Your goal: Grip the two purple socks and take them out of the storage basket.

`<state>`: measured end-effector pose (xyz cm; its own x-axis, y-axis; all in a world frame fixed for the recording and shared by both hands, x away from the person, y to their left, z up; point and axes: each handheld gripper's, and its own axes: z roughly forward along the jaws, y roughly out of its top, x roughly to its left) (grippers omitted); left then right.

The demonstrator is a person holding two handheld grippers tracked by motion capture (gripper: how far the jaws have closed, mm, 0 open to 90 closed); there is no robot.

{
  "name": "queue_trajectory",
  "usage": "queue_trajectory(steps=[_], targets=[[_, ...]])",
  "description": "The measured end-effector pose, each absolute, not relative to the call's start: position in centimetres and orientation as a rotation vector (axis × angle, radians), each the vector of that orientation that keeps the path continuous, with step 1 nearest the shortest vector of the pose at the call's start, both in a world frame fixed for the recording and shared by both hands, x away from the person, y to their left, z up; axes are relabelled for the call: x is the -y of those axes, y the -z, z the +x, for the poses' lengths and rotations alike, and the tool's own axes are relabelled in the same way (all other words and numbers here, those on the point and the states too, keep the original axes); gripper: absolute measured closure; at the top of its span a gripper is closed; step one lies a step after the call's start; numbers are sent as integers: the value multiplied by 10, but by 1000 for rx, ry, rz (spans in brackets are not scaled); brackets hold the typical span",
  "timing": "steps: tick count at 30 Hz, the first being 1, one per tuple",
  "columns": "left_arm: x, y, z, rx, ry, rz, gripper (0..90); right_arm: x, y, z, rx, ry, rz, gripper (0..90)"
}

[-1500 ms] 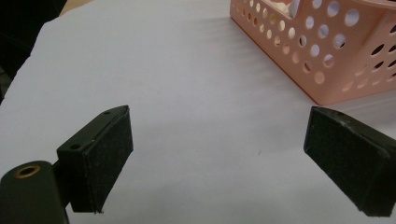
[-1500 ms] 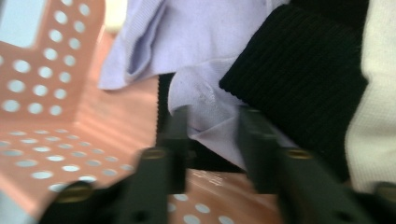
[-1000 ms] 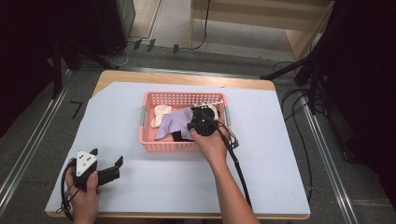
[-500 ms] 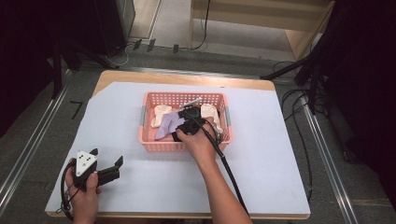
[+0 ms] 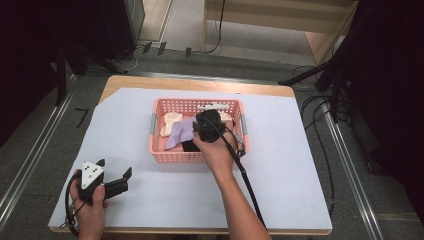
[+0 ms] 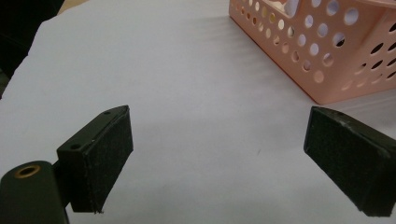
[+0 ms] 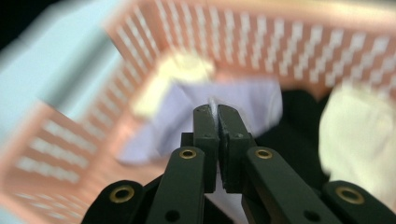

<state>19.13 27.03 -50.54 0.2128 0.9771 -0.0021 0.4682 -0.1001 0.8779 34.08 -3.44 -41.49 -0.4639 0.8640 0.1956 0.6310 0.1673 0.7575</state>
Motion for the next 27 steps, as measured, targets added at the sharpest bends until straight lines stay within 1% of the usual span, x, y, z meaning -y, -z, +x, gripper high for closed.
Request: queue_trajectory(steps=[2,3,11,20,27], targets=[[-270,505,191,-1368,-810,1695,89,40,406,337,-2112,-1249,1403,878],[-270,505,191,-1366,-808,1695,89,48,397,333,-2057,-1368,1353,878],[-270,505,191,-1366,-810,1697,89,71,385,325,-1868,-1555,1239,878],[-270,506,191,-1365,-809,1692,89,93,380,325,-1708,-1596,1115,879],[-270,506,191,-1368,-810,1691,89,116,372,321,-1562,-1622,1078,880]])
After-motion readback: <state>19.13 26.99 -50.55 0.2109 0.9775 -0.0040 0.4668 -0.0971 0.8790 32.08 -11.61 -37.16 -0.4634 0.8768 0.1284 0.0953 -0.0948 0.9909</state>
